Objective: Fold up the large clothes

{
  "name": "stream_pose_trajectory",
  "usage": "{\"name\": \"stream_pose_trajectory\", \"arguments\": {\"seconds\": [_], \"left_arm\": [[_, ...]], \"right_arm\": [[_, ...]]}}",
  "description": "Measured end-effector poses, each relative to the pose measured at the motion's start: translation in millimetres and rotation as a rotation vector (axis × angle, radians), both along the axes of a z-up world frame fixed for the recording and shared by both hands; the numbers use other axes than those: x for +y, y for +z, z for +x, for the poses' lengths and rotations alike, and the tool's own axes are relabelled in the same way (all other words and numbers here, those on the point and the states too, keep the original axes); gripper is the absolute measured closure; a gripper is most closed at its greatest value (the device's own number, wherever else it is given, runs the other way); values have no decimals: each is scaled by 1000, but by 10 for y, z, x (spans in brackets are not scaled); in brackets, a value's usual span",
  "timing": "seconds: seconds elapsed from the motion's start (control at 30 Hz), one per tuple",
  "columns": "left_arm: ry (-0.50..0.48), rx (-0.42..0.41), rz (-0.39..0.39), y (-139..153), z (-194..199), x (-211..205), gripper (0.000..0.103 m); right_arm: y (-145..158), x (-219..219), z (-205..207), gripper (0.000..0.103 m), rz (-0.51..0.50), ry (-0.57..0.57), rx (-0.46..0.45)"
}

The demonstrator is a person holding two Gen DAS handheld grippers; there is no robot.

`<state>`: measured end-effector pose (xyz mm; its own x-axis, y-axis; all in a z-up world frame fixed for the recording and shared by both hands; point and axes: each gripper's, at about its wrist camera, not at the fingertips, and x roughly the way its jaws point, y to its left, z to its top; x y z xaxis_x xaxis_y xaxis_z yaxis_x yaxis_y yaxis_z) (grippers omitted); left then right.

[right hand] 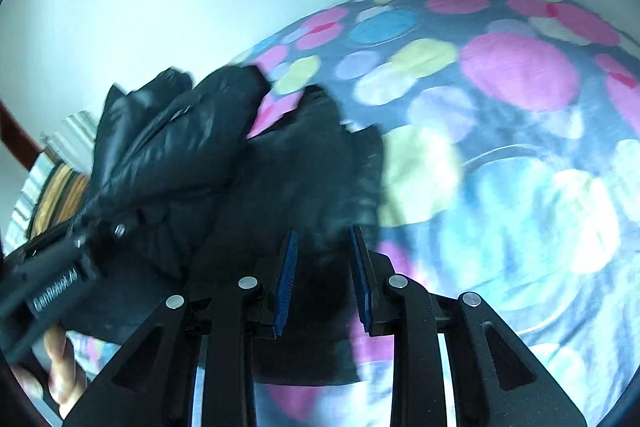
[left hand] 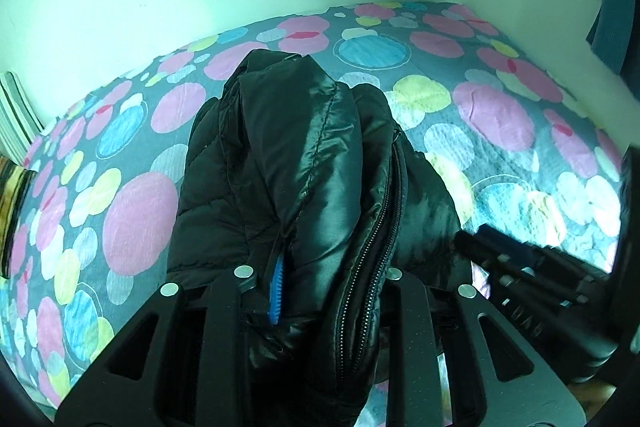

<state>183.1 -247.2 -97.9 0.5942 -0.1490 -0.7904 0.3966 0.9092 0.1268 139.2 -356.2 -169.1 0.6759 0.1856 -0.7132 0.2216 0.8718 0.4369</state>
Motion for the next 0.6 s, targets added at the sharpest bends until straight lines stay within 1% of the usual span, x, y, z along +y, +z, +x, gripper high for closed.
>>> {"name": "stream_pose_trajectory", "arguments": {"seconds": [0.1,0.2,0.27,0.33,0.4,0.47,0.53,0.57,0.6], "left_arm": [[12,-29,41,-40,-49,-127,74],[34,-57,63,-56,-108,-220,66],[39,-61,51,-40,-137,-249,56],[40,-61,23,0,-173,-257,48],[29,-78,-7,83,-248,-262,45],[7,-80,-47,187,-319,-257,41],[-18,-76,-109,342,-399,-200,41],[-33,-85,-145,447,-441,-148,40],[-45,-110,-176,592,-496,-60,40]], "right_arm": [[-36,-192,24,75,8,-28,16],[-26,-309,-32,75,5,-44,21],[-6,-388,-43,75,4,-53,20],[0,-429,-36,72,1,-59,18],[48,-454,-75,63,-9,-67,13],[85,-472,-83,61,-19,-68,6],[137,-484,-100,59,-20,-70,0],[159,-483,-105,58,-15,-70,-4],[193,-479,-111,57,-10,-71,-7]]}}
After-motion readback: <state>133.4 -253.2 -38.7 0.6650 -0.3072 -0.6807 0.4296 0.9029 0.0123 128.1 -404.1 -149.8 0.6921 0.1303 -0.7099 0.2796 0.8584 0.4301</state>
